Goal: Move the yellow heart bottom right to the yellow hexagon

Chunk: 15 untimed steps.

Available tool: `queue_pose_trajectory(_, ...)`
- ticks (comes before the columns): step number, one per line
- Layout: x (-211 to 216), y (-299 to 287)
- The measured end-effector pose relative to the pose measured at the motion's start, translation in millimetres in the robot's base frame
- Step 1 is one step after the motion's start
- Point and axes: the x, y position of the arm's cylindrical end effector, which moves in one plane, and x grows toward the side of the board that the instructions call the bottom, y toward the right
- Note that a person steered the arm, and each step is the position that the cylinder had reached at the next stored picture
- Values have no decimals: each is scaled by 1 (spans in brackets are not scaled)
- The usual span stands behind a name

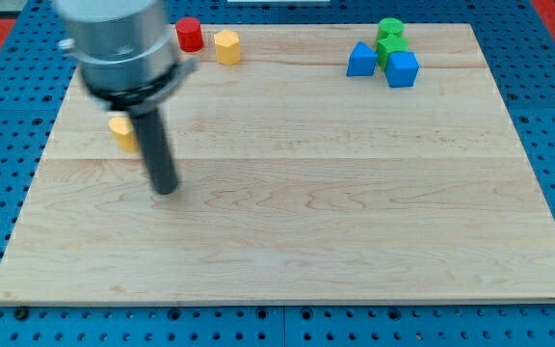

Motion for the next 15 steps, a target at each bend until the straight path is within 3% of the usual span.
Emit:
queue_pose_trajectory(2, -72, -20)
queue_pose_trajectory(6, -159, -32)
queue_pose_trajectory(7, -94, -65)
queue_pose_trajectory(8, -78, -89)
queue_pose_trajectory(9, -83, -141)
queue_pose_trajectory(11, -140, -65)
queue_pose_trajectory(13, -136, -143)
queue_pose_trajectory(14, -168, -87)
queue_pose_trajectory(15, -188, 32)
